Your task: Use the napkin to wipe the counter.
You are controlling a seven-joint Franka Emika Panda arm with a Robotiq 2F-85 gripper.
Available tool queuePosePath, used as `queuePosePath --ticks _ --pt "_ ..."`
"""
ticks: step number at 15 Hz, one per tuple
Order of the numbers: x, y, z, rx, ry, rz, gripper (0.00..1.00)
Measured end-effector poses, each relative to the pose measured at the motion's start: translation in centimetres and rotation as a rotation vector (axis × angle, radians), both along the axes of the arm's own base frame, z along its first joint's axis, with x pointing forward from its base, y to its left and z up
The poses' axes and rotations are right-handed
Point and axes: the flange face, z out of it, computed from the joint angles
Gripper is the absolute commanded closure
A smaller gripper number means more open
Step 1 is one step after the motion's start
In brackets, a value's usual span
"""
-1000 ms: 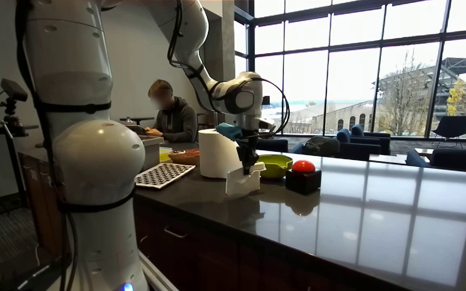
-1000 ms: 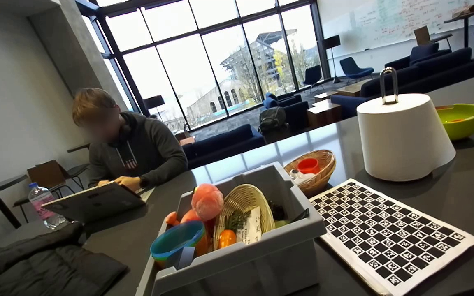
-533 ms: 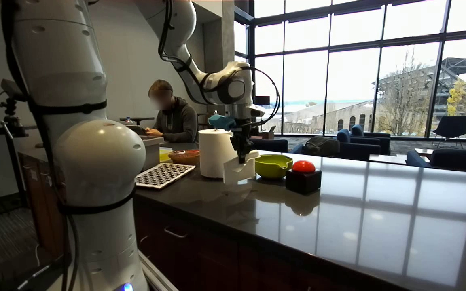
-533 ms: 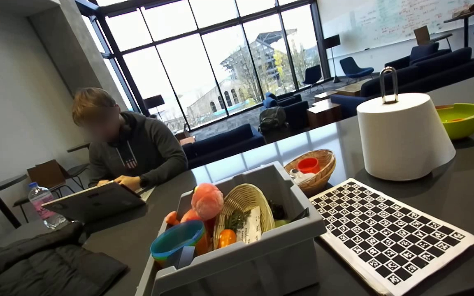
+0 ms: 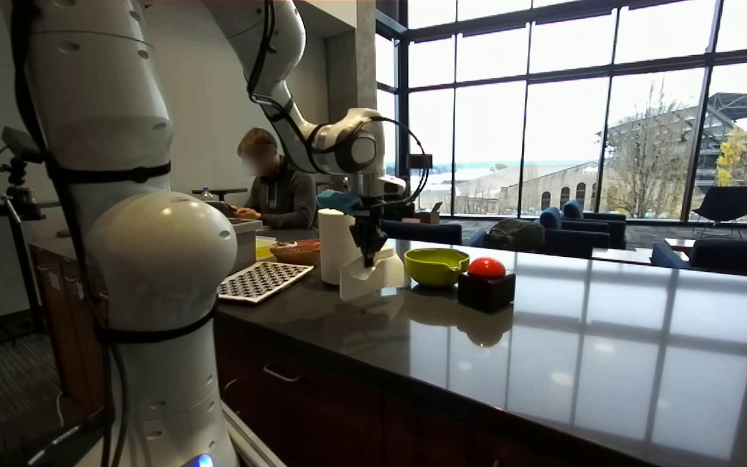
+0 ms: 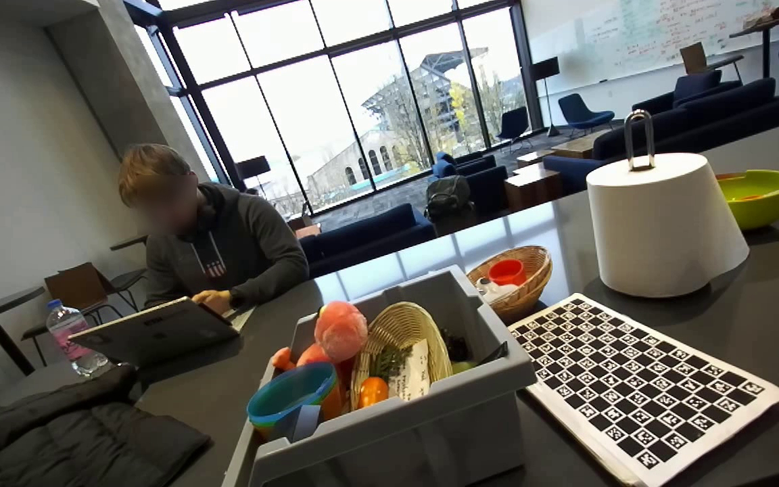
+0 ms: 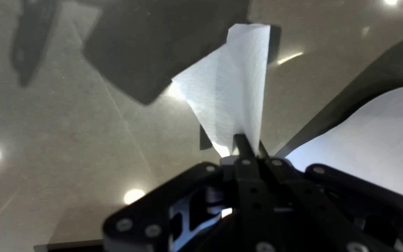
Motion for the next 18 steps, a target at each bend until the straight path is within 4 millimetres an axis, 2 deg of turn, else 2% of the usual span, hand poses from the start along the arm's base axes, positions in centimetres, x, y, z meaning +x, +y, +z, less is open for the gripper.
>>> queuePosePath --ticks 3,7,10,14,18 --pt "-0.4 1.0 -1.2 -0.001 0.029 0.022 1.00" --pt "-0.6 0.8 -3.3 -0.006 0.089 0.018 1.00" --pt "-0.6 -0.4 -6.1 -0.012 0.156 -0.010 1.00" --pt "-0.6 -3.1 -10.4 -0.015 0.245 -0.076 1.00" --pt "0.8 -4.8 -10.5 -0.008 0.258 -0.143 1.00"
